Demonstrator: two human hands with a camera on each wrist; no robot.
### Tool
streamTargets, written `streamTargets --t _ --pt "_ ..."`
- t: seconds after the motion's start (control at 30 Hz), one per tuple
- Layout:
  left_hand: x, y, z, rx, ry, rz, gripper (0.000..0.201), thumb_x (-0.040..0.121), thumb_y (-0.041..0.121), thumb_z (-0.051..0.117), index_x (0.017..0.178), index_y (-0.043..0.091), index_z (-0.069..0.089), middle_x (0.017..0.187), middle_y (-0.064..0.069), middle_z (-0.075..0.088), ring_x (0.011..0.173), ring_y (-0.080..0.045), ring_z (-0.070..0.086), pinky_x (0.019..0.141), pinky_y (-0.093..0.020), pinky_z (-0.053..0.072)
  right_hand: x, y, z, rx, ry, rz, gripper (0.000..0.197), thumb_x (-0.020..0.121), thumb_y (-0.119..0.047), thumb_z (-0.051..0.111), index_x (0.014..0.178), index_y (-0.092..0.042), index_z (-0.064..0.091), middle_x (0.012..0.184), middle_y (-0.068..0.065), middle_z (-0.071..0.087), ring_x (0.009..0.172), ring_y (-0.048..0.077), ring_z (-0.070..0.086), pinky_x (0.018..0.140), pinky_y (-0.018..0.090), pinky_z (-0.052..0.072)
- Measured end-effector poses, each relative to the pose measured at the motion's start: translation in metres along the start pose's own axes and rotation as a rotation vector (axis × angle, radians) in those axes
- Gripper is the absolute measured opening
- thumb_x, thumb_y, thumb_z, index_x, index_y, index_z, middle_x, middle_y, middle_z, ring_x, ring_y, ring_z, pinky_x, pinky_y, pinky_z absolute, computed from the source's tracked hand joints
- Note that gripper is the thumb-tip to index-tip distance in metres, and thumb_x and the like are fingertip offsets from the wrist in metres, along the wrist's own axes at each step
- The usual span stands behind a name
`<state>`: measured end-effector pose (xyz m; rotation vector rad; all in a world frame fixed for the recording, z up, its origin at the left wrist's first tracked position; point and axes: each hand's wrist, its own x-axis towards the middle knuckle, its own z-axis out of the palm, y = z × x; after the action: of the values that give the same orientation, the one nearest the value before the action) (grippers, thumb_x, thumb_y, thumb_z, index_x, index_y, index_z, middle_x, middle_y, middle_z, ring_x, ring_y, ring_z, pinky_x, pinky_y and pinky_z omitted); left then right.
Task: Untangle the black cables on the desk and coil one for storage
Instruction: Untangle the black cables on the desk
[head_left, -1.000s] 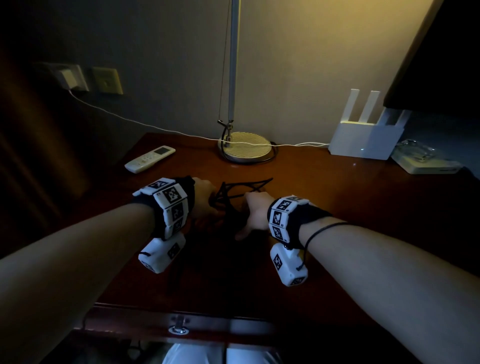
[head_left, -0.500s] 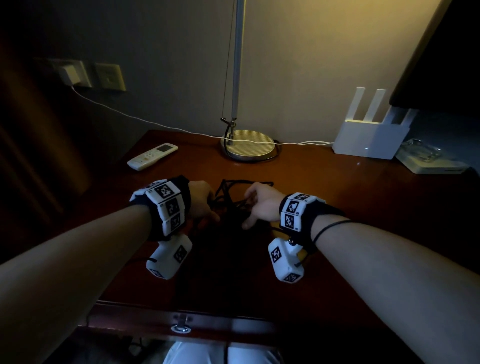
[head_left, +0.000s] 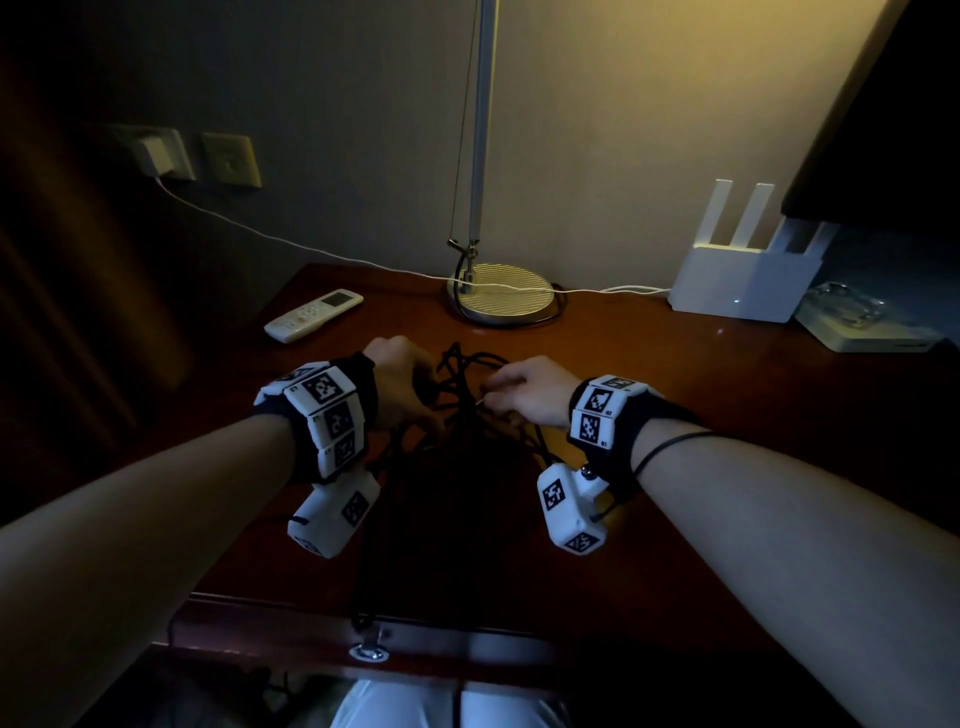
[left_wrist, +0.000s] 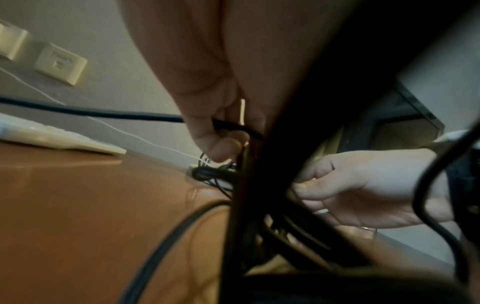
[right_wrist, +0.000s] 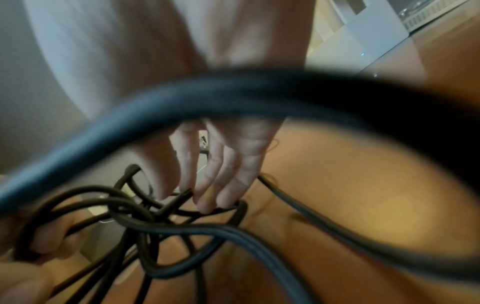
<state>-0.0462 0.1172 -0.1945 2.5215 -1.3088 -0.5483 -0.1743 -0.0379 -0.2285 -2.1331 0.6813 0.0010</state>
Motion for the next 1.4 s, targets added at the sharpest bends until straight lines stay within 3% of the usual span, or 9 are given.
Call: streamTargets --t 0.1,0.4,0.6,0.73,0.97,1.1,1.17,1.3,1.4 --pt "-0.003 0.004 -0.003 -0.026 0.033 0.022 0.031 0.067 0.033 0.084 0.086 0.028 0.061 0.089 0.011 0.059 0.083 -0.004 0.055 0.063 -0.019 0.045 -0.002 -0.005 -0.003 0.022 0.052 -0.014 0.025 0.087 -0.015 0.069 0.112 -0.015 0.068 0.099 0.006 0.073 0.092 0.024 0.071 0.089 0.041 0.056" --pt "-0.013 0.020 -0.008 0.003 0.072 0.035 0.027 0.078 0.027 0.076 0.096 0.026 0.056 0.103 0.002 0.061 0.097 -0.016 0.059 0.082 -0.032 0.052 -0.019 -0.036 -0.014 0.262 0.047 0.001 0.023 0.085 0.008 0.062 0.103 -0.006 0.067 0.109 0.014 0.066 0.097 0.029 0.068 0.082 0.038 0.059" --pt "-0.026 0.025 -0.014 -0.015 0.160 0.033 0.030 0.076 0.024 0.078 0.099 0.023 0.059 0.102 0.000 0.062 0.096 -0.018 0.059 0.077 -0.031 0.049 -0.029 -0.055 -0.012 0.228 0.047 -0.020 0.012 0.078 -0.002 0.072 0.090 -0.005 0.071 0.106 0.016 0.070 0.100 0.029 0.068 0.089 0.043 0.056" --pt "-0.033 0.023 -0.019 -0.111 0.190 0.099 0.030 0.074 0.028 0.079 0.098 0.024 0.061 0.100 0.001 0.066 0.091 -0.015 0.061 0.077 -0.031 0.051 -0.029 -0.062 -0.011 -0.011 0.097 -0.044 0.035 0.067 -0.028 0.084 0.095 -0.009 0.074 0.100 0.008 0.072 0.099 0.024 0.066 0.092 0.043 0.054" --pt "-0.045 0.022 -0.024 -0.265 0.149 0.189 0.059 0.063 0.012 0.086 0.107 0.031 0.052 0.118 0.006 0.061 0.113 -0.010 0.057 0.098 -0.034 0.049 -0.032 -0.064 -0.014 -0.113 0.223 -0.017 0.013 0.078 -0.015 0.076 0.089 -0.008 0.075 0.094 0.009 0.071 0.093 0.027 0.067 0.086 0.042 0.057" --pt "-0.058 0.024 -0.034 -0.216 0.288 0.190 0.065 0.061 0.017 0.088 0.113 0.027 0.050 0.114 0.008 0.053 0.106 -0.008 0.053 0.080 -0.018 0.046 -0.035 -0.061 -0.017 -0.089 0.279 0.018 0.016 0.079 -0.012 0.075 0.094 -0.008 0.074 0.096 0.010 0.071 0.093 0.028 0.068 0.085 0.042 0.058" --pt "-0.064 0.028 -0.040 -0.144 0.317 0.176 0.053 0.064 0.022 0.086 0.106 0.025 0.054 0.108 0.008 0.052 0.099 -0.009 0.052 0.075 -0.020 0.045 -0.035 -0.060 -0.018 -0.067 0.276 0.030 0.018 0.080 -0.012 0.075 0.097 -0.006 0.074 0.095 0.012 0.071 0.091 0.028 0.069 0.084 0.043 0.058" --pt "-0.063 0.036 -0.036 0.034 0.076 0.098 0.023 0.079 0.042 0.073 0.098 0.028 0.068 0.095 0.011 0.063 0.087 -0.006 0.058 0.069 -0.021 0.049 -0.035 -0.064 -0.021 -0.025 0.268 0.014 0.018 0.082 -0.017 0.075 0.093 -0.003 0.074 0.082 0.009 0.068 0.077 0.024 0.066 0.076 0.032 0.057" --pt "-0.055 0.037 -0.024 0.076 0.000 0.043 0.026 0.082 0.047 0.068 0.101 0.030 0.072 0.094 0.009 0.067 0.084 -0.006 0.060 0.065 -0.022 0.049 -0.034 -0.065 -0.019 0.032 0.255 0.005 0.019 0.080 -0.019 0.077 0.091 -0.004 0.073 0.092 0.011 0.072 0.087 0.026 0.070 0.081 0.040 0.059"
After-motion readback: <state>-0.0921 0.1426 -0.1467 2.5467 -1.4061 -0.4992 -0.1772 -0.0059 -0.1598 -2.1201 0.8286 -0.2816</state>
